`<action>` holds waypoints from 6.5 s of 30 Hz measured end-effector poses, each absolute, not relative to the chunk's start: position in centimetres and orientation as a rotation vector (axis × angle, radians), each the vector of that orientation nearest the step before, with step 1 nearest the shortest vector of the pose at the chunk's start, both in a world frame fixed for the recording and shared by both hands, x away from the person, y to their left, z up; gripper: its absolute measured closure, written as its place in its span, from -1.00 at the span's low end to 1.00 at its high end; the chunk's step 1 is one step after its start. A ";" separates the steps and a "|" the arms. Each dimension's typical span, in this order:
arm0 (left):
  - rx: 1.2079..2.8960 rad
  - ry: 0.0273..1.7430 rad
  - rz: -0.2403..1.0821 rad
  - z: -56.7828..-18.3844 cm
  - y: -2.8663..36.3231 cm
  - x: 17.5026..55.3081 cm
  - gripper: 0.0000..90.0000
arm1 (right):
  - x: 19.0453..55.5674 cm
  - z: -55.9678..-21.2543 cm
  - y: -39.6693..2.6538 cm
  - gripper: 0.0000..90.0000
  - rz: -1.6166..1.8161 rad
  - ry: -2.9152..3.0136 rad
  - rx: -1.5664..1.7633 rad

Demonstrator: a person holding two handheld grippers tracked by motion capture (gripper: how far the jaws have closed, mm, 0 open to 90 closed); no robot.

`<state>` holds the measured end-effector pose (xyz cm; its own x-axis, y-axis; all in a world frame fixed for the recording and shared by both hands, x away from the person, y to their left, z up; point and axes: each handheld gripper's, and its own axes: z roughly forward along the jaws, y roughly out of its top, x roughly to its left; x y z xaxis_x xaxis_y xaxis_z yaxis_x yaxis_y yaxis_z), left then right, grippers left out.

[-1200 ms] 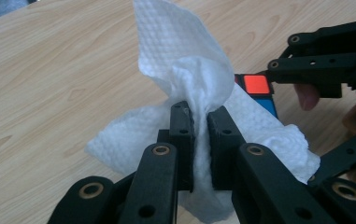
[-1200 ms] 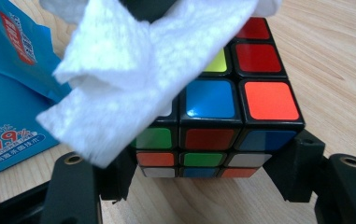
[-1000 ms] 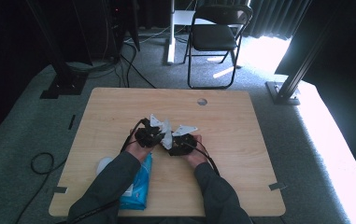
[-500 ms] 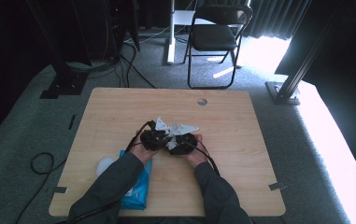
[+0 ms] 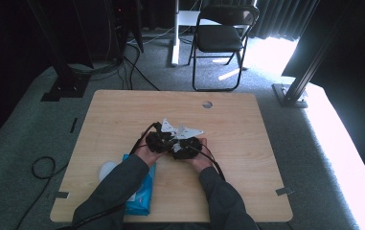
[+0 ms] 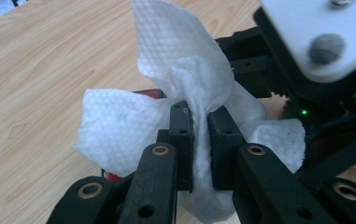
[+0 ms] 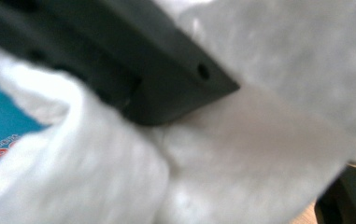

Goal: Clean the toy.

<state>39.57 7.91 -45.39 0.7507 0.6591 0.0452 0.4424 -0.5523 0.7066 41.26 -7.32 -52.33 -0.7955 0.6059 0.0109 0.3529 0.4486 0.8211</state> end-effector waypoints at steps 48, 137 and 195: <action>2.237 0.855 0.341 -45.4 7.7 40.8 0.83 | 40.7 -52.5 -7.1 -0.24 1.251 2.441 0.781; 2.200 0.975 0.381 -45.9 10.8 42.5 0.83 | 39.3 -51.2 -8.3 -0.24 1.279 2.462 0.666; 2.269 0.926 0.312 -47.1 10.5 42.3 0.84 | 40.3 -49.2 -11.2 -0.24 1.325 2.331 0.794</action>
